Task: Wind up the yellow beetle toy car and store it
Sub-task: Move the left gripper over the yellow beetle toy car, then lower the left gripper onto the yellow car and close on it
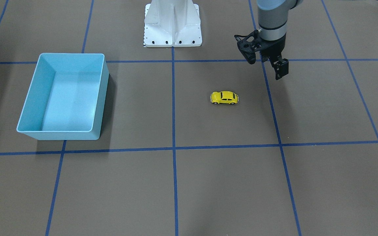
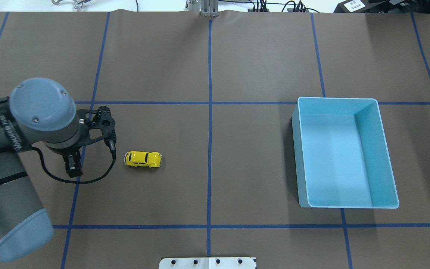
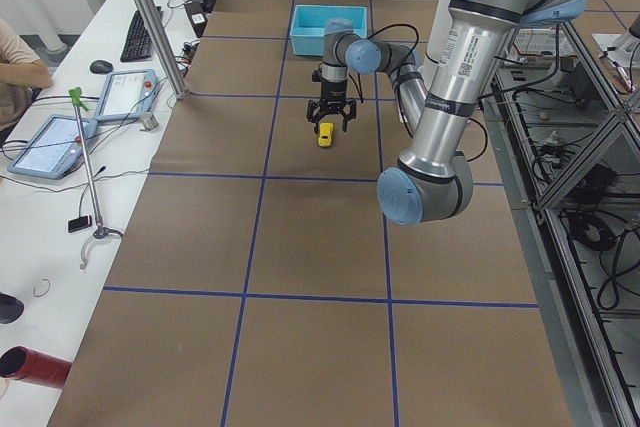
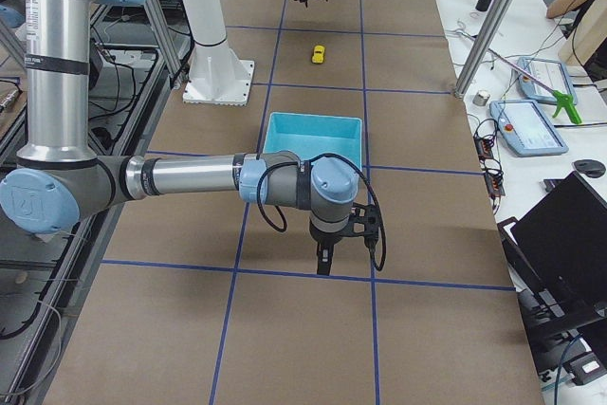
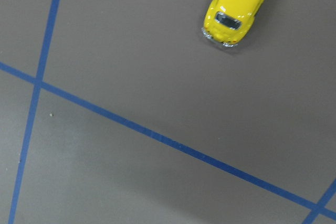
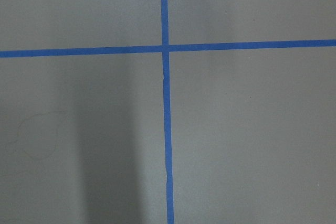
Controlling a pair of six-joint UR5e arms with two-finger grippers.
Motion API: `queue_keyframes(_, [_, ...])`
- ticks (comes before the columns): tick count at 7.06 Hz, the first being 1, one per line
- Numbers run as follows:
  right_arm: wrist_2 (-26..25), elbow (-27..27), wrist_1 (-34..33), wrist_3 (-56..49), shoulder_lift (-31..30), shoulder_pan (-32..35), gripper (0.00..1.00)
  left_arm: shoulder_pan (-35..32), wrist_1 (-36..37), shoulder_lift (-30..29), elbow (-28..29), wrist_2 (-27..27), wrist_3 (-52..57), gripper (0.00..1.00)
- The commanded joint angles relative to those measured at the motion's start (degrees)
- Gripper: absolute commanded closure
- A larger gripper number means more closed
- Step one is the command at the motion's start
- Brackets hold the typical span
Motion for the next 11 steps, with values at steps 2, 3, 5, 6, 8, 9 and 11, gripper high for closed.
queue_keyframes(2, [0.00, 0.06, 0.00, 0.06, -0.02, 0.00, 0.00, 0.08, 0.61, -14.63, 17.99, 3.41, 19.24, 0.02])
queue_keyframes(3, [0.00, 0.06, 0.00, -0.02, -0.02, 0.00, 0.00, 0.08, 1.31, -17.54, 22.22, 3.25, 21.20, 0.01])
queue_keyframes(5, [0.00, 0.06, 0.00, -0.02, 0.07, 0.09, 0.00, 1.04, 2.63, -18.97, 24.54, 2.89, 17.29, 0.00])
queue_keyframes(6, [0.00, 0.06, 0.00, -0.11, 0.07, 0.09, 0.00, 2.79, 2.81, -19.58, 25.42, 2.89, 14.91, 0.00])
queue_keyframes(8, [0.17, 0.06, 0.00, -0.11, -0.02, 0.09, 0.00, 7.96, 3.16, -20.54, 25.95, 2.98, 8.24, 0.00])
queue_keyframes(9, [0.18, 0.06, 0.00, -0.03, -0.02, 0.09, 0.00, 8.77, 2.90, -20.99, 26.83, 3.24, 8.12, 0.00])
queue_keyframes(11, [0.18, 0.06, 0.00, 0.06, -0.02, 0.09, 0.00, 9.83, 2.46, -22.04, 28.49, 5.42, 9.34, 0.01])
